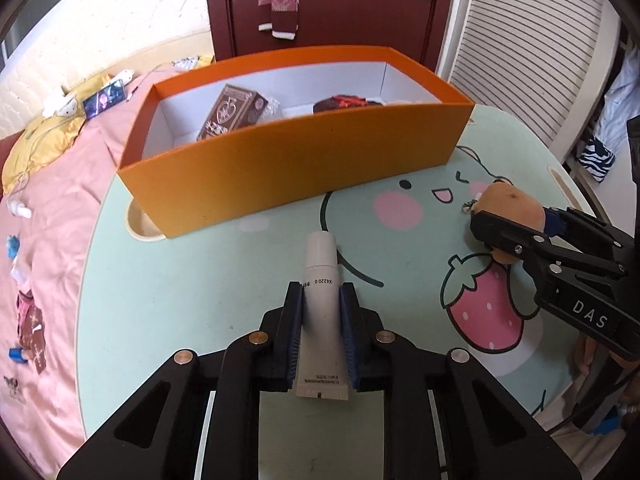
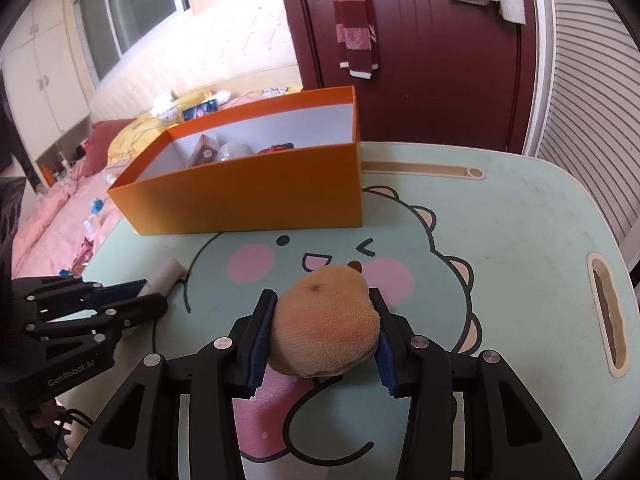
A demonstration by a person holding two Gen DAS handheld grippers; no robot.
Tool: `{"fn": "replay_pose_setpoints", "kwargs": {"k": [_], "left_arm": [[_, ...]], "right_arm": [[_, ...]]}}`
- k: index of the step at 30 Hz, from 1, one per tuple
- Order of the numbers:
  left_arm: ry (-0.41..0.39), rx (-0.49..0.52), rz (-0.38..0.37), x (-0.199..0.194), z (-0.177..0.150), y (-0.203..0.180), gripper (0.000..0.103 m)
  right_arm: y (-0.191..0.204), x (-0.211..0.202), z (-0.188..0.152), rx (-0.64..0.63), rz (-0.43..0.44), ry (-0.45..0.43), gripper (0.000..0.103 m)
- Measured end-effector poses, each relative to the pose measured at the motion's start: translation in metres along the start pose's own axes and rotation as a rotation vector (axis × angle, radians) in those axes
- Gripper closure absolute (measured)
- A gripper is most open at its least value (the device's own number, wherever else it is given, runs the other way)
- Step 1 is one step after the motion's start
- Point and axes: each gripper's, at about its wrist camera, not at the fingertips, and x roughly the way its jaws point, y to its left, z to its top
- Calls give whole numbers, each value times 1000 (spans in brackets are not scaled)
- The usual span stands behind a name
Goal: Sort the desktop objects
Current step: 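Lower the tube and plush potato into the box and release them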
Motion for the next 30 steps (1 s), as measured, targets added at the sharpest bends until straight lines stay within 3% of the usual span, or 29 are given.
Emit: {"fn": "replay_pose_setpoints", "kwargs": {"k": [8, 17, 24, 30], "left_arm": [[-118, -60, -50, -32, 23, 10, 83], [-228, -96, -30, -54, 65, 36, 83], [-246, -108, -21, -41, 102, 52, 83], [-229, -118, -37, -24, 116, 59, 83]], "right_arm": [[14, -8, 12, -35, 12, -40, 59], [30, -17, 46, -57, 37, -122, 59], [41, -12, 88, -86, 36, -191, 59], [45, 9, 110, -91, 37, -189, 59]]}}
